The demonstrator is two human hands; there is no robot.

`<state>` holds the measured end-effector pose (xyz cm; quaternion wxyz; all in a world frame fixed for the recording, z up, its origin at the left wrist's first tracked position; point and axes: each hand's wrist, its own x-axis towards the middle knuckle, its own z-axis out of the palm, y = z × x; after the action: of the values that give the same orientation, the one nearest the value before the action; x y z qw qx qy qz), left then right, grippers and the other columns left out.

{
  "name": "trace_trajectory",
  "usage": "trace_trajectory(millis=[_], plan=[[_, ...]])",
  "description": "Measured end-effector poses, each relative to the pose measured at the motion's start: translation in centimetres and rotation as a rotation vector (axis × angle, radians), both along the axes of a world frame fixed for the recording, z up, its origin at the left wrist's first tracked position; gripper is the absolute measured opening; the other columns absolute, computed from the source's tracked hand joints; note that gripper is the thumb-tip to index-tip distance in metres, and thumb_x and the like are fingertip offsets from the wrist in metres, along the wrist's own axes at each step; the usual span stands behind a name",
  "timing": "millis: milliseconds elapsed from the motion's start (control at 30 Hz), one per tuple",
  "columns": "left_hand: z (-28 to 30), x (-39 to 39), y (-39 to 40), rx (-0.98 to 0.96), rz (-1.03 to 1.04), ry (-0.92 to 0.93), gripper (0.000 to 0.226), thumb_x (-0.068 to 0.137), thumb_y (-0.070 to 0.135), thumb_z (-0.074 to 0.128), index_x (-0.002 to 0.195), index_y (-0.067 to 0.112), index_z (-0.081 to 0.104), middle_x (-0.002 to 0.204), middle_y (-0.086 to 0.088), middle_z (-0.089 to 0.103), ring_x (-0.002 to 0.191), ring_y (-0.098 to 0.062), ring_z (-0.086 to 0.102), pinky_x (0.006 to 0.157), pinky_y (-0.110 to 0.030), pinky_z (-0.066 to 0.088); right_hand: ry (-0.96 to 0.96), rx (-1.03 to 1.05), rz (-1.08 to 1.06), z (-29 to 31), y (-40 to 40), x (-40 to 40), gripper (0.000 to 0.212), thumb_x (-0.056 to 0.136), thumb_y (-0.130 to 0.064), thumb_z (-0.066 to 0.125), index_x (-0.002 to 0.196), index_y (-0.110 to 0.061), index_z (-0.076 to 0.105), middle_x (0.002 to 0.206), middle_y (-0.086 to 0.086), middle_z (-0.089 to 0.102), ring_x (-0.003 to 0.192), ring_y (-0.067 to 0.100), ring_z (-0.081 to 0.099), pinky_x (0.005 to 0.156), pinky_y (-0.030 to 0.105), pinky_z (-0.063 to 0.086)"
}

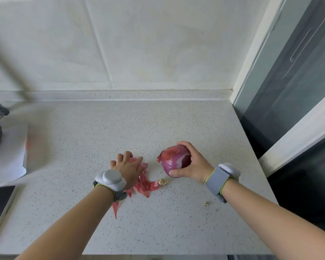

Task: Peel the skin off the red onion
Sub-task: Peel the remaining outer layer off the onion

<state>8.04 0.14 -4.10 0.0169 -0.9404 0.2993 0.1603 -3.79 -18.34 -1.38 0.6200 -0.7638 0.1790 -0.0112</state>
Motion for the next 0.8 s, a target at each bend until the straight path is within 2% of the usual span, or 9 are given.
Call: trace_trajectory(millis=[133,200,300,367,500,533,633,700,800], plan=[[1.7,0.4,0.0,-0.033,0.028,0.01,0.041,0.095,0.044,0.027,0.134,0.035,0.037,0.131,-0.006,0.036,0.12,-0.027,0.033,0.101,-0.041,0.032,0.03,-0.108,0.034,0.0,0.2,0.0,0.102,0.056,-0.011,0.087,0.138,-0.035,0.031,0.122,-0.003,0.047,0.115,0.018,0.05,0.102,0.032,0.044],[2.1,0.5,0.0,-0.165,0.062,0.04,0.039,0.096,0.031,0.034,0.134,0.027,0.044,0.123,-0.009,0.048,0.113,-0.027,0.046,0.094,-0.036,0.041,0.043,-0.158,0.048,0.1,0.4,0.0,0.108,0.054,-0.015,0.088,0.141,-0.034,0.027,0.124,-0.001,0.045,0.117,0.018,0.049,0.105,0.034,0.042],[2.7,0.4,0.0,-0.363,0.132,0.088,0.036,0.095,0.012,0.038,0.128,0.015,0.054,0.12,-0.014,0.06,0.108,-0.029,0.057,0.093,-0.035,0.045,0.053,-0.227,0.058,0.1,0.6,0.1,0.102,0.052,-0.018,0.089,0.137,-0.025,0.032,0.119,-0.002,0.048,0.113,0.019,0.051,0.102,0.034,0.044],[3.1,0.0,0.0,-0.352,0.129,0.082,0.036,0.095,0.012,0.035,0.124,0.012,0.056,0.125,-0.016,0.056,0.112,-0.031,0.054,0.095,-0.035,0.043,0.049,-0.252,0.063,0.2,0.6,0.2,0.095,0.05,-0.021,0.09,0.13,-0.023,0.038,0.116,-0.003,0.052,0.109,0.018,0.054,0.098,0.034,0.048],[3.9,-0.8,-0.2,-0.221,0.123,0.093,0.036,0.096,0.029,0.035,0.114,0.013,0.062,0.144,-0.013,0.03,0.13,-0.033,0.032,0.101,-0.043,0.038,0.048,-0.289,0.056,0.3,0.7,0.2,0.091,0.05,-0.022,0.09,0.126,-0.023,0.041,0.115,-0.001,0.054,0.106,0.018,0.056,0.092,0.032,0.05],[4.0,-0.9,-0.2,-0.282,0.107,0.044,0.035,0.096,0.029,0.037,0.113,0.012,0.062,0.14,-0.013,0.036,0.127,-0.032,0.037,0.098,-0.041,0.04,0.051,-0.3,0.055,0.3,0.8,0.2,0.091,0.05,-0.022,0.089,0.127,-0.022,0.04,0.116,-0.001,0.054,0.106,0.019,0.056,0.092,0.032,0.05],[4.8,-1.7,-0.7,-0.629,0.065,-0.015,0.027,0.094,0.016,0.044,0.104,0.005,0.066,0.108,-0.012,0.062,0.097,-0.028,0.06,0.082,-0.031,0.047,0.064,-0.349,0.054,0.3,1.1,0.2,0.093,0.052,-0.021,0.088,0.13,-0.021,0.038,0.12,0.0,0.052,0.108,0.019,0.054,0.092,0.031,0.048],[5.9,-2.8,-1.5,-0.793,0.085,0.065,0.022,0.09,0.016,0.053,0.101,0.006,0.069,0.096,-0.01,0.07,0.087,-0.023,0.065,0.081,-0.031,0.052,0.076,-0.375,0.047,0.4,1.3,0.4,0.094,0.053,-0.022,0.087,0.132,-0.02,0.037,0.121,-0.001,0.05,0.108,0.018,0.052,0.09,0.028,0.046],[7.1,-4.3,-2.4,-0.862,0.073,0.183,0.018,0.084,0.021,0.062,0.093,0.011,0.073,0.088,-0.005,0.073,0.08,-0.016,0.066,0.078,-0.023,0.054,0.086,-0.402,0.052,0.4,1.6,0.6,0.095,0.053,-0.023,0.086,0.133,-0.02,0.036,0.124,0.0,0.047,0.105,0.015,0.049,0.084,0.024,0.042]])
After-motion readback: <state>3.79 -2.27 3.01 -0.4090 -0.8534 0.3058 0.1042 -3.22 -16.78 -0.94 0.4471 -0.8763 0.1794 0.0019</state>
